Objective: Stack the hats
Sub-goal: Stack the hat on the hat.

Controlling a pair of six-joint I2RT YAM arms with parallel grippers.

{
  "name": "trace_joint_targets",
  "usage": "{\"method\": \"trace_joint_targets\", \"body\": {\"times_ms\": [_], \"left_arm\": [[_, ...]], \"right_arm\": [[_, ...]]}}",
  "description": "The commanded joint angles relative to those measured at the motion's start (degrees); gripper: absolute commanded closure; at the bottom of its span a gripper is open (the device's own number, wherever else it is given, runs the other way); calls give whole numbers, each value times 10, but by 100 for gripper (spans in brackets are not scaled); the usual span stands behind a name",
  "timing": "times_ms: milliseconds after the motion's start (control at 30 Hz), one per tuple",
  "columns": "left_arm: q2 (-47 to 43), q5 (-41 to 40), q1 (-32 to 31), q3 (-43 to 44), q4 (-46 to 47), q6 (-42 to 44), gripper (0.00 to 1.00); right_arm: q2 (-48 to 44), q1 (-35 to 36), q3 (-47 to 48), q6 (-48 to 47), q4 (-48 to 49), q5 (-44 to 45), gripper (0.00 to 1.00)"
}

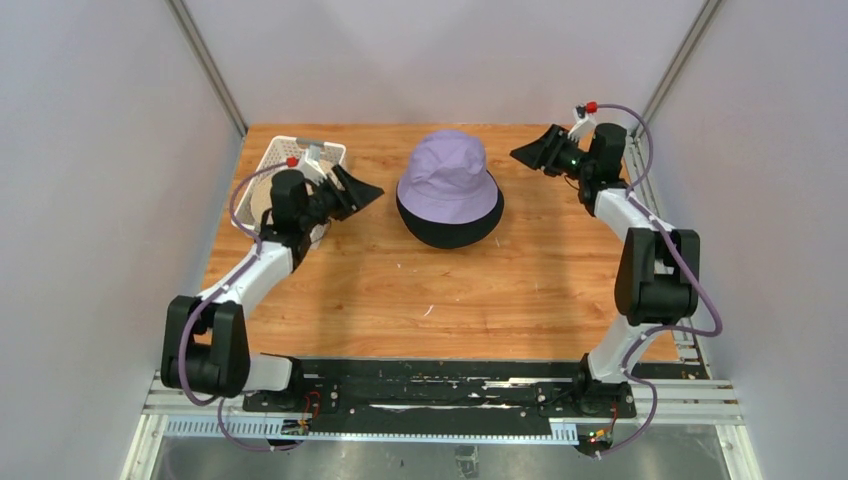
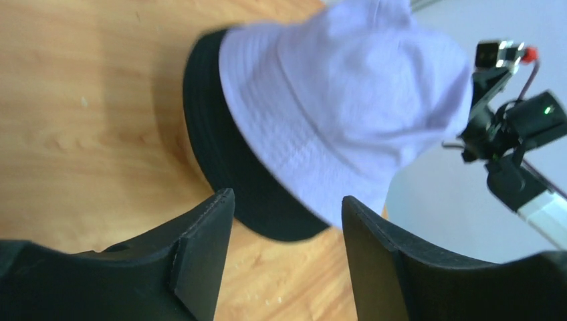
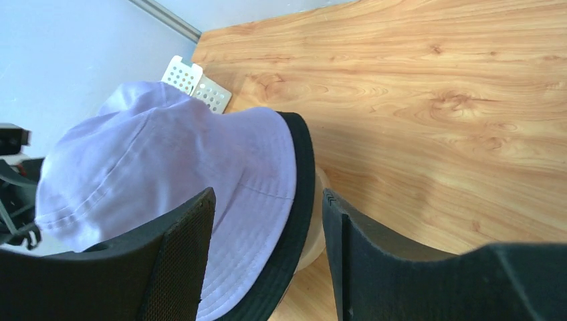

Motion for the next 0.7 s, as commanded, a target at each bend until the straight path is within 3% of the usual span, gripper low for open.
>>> {"method": "trace_joint_targets", "body": {"times_ms": [0,233,367,467,567,667], "left_arm": [[-41,9,-39,-78,79,-56,35],[-28,-16,-76,-208,339,-183,28],[64,-22,-79,-240,531,-247,28],[184,-17,-85,-236,710,-329,28],[242,-11,-100,-211,723,-331,32],[232,-47,-114,-223,721,-300,30]], "right_arm": [[-31,-9,-31,-6,-2,6,40],[-60,-9,-53,12,25,-8,40],[-75,-9,-62,21,37,-14,41],[-83,-9,-62,21,36,-17,40],[-88,-9,-64,19,33,-18,41],[-92,-9,-67,20,36,-19,41]]}}
